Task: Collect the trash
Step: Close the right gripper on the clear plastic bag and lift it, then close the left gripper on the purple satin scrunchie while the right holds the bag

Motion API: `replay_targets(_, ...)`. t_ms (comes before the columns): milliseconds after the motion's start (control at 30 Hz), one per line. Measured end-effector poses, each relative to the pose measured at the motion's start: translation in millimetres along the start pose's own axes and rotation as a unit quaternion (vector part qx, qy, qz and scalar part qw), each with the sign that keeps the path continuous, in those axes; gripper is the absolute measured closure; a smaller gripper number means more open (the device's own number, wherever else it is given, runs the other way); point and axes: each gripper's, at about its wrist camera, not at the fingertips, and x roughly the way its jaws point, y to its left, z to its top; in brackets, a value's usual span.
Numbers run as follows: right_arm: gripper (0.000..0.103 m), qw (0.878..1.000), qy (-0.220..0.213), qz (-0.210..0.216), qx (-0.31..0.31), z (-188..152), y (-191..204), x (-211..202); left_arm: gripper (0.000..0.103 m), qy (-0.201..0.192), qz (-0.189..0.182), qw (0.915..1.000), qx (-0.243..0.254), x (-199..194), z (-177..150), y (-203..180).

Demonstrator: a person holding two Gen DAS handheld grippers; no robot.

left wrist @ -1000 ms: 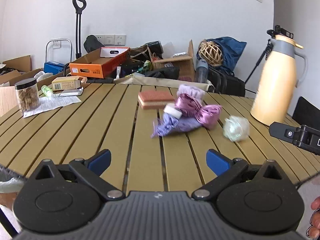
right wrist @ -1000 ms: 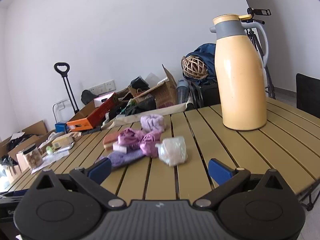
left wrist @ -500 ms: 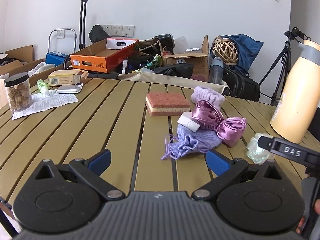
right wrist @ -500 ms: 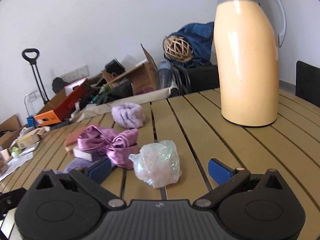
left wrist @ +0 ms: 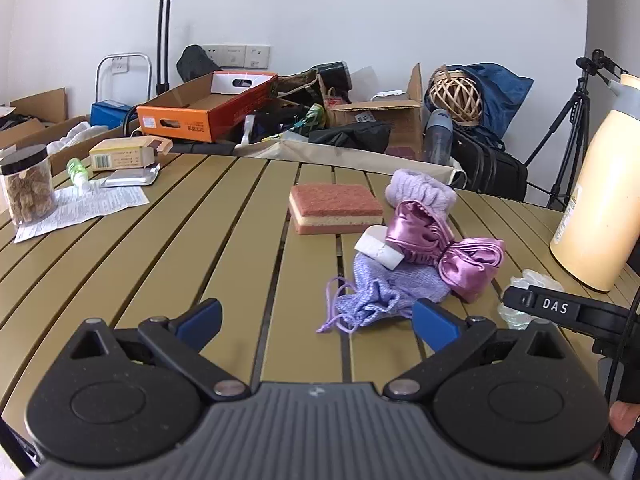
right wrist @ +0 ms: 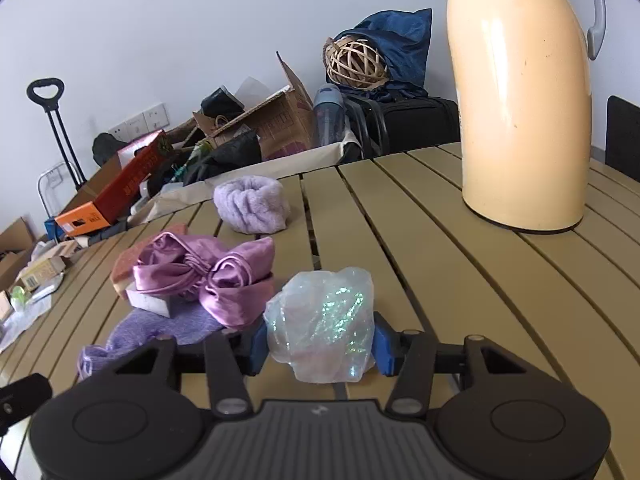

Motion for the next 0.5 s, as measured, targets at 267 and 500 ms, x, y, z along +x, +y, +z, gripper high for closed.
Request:
replay_targets(267,0.060,0.997,-0.045,0.024,0.053,9,-22,-17,0.000,-0.008,-0.014,0.9990,0.043,10,24,-34)
replay_targets(500,0.060,0.990,-0.087,-0.004,0.111,18,-66,-32,0.000,0.001,-0.011,0.9970,0.076,34,48,-82)
